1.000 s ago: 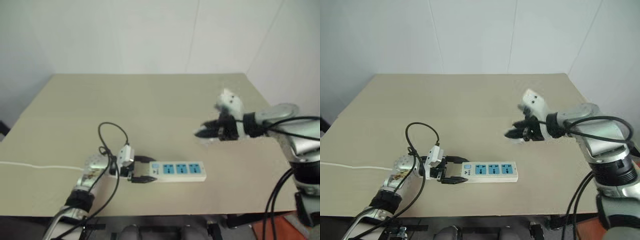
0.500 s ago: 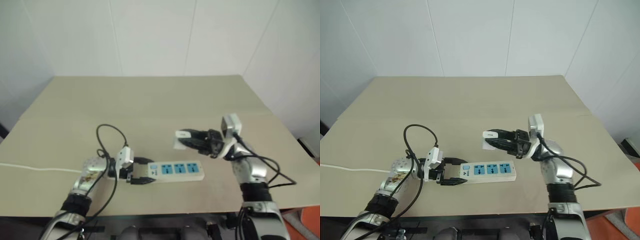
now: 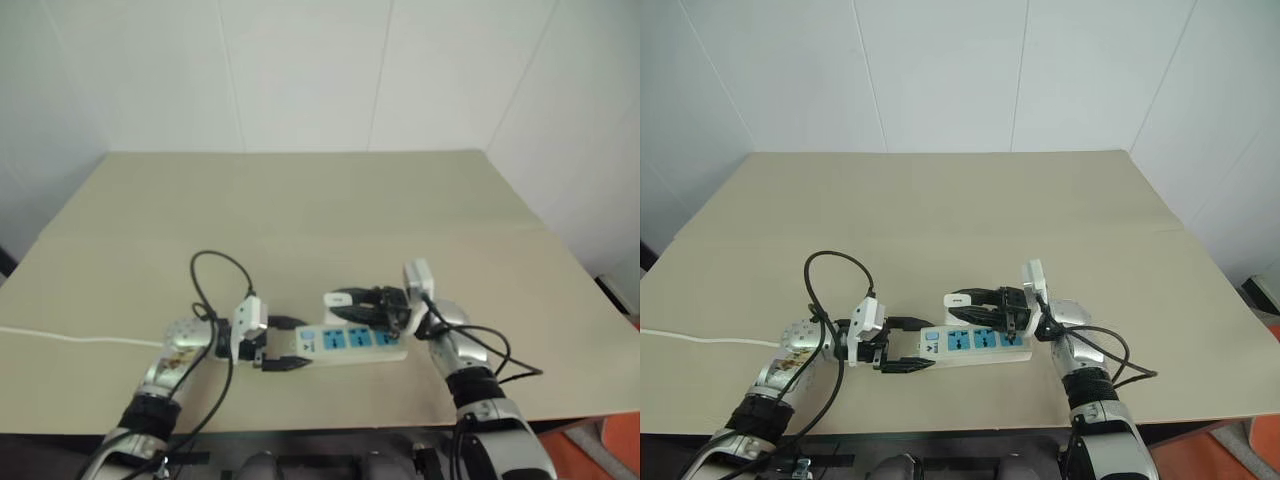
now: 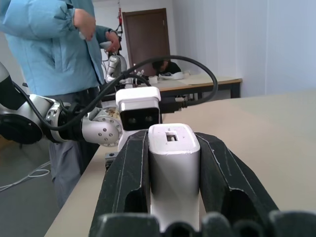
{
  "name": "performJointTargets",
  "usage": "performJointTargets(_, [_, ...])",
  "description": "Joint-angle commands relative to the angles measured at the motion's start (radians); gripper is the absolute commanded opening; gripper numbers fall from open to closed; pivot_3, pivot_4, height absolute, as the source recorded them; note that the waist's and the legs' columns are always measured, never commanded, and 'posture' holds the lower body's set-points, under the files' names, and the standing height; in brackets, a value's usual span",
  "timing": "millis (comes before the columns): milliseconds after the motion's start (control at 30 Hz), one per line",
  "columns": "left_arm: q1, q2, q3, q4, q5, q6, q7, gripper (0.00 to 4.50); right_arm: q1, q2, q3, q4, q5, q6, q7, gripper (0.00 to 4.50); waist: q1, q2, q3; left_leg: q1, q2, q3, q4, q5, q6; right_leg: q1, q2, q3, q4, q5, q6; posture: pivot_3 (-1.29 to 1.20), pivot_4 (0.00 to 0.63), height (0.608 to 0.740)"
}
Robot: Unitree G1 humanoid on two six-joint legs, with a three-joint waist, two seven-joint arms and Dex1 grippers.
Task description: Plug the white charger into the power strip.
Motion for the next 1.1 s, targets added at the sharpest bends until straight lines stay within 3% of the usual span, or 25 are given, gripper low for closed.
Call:
performJointTargets(33, [0.025,0.02,-0.016,0.005,0.023,0.018,0.006,3.21,-0.027,-0.002,0.001,0.013,-0.005,-0.037,0.025,1.11,0.0,0.0,0.0,0.0,0.0,0.0,0.0,0.0,0.0,0.0,0.0,0.0,0.0,0.0,0.0,0.0,0.15,0.74])
performJointTargets(1100, [0.016,0.032,-0.021,-0.008,0.011,0.037,-0.02,3.21,0.008,0.016,0.039,0.125,-0.099,-0.121,-0.01,1.11,-0.005,0.0,-0.001,0.003,0.0,0.0,-0.001,0.0,0.0,0.001,0.0,0.001,0.0,0.0,-0.001,0.0,0.15,0.74])
